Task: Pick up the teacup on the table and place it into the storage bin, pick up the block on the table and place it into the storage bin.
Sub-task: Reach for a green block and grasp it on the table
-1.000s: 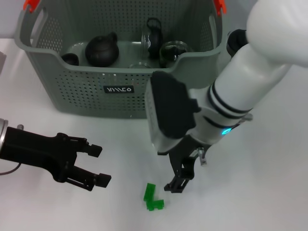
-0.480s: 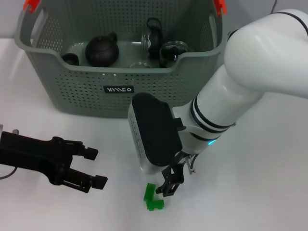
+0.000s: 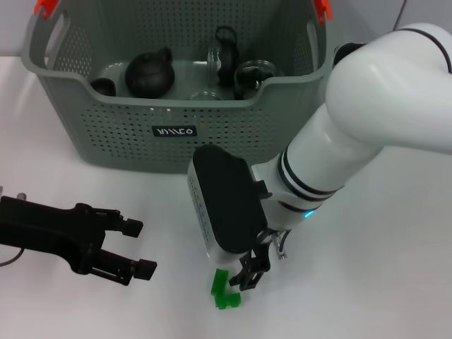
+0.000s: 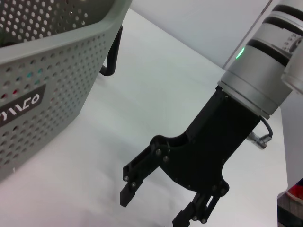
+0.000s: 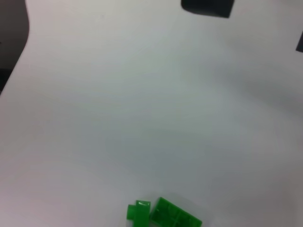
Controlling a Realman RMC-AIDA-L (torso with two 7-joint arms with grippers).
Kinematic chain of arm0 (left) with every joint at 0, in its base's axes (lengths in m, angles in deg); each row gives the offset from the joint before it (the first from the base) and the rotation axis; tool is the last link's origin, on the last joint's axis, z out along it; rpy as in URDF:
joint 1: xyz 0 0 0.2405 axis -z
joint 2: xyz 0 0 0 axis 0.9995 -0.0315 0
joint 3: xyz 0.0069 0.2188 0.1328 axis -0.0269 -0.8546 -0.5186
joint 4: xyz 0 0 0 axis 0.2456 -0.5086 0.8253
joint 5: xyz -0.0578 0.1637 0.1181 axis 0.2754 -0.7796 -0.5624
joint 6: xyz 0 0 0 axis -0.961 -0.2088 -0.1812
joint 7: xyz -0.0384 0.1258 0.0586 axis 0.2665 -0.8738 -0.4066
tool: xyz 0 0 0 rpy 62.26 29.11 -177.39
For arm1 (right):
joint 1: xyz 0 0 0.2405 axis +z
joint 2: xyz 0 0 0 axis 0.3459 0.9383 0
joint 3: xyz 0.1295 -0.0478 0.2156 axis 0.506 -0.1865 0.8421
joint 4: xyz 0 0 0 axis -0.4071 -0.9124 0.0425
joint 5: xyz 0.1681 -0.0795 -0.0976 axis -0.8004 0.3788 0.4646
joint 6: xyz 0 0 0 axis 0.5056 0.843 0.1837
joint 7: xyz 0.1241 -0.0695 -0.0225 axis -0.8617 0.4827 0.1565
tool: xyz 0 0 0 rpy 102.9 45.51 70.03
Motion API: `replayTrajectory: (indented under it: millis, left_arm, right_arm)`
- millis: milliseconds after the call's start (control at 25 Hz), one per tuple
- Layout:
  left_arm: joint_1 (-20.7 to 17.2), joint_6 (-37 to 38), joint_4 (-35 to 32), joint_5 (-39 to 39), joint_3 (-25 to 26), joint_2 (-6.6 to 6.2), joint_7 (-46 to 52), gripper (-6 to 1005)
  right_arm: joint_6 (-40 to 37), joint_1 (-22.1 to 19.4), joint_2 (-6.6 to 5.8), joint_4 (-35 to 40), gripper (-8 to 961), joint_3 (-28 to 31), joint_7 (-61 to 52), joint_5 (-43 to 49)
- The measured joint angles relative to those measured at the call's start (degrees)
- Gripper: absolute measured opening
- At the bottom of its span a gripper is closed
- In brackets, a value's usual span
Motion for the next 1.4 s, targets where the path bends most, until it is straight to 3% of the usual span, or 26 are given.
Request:
replayTrajectory:
  millis: [1400]
  left_arm:
    - [0.44,-0.40,0.12,-0.13,0.00,-0.25,-0.11,963]
  right_arm:
    - [4.87,-1.05,0.14,0.02,914,-1.55,-0.54,-1.74]
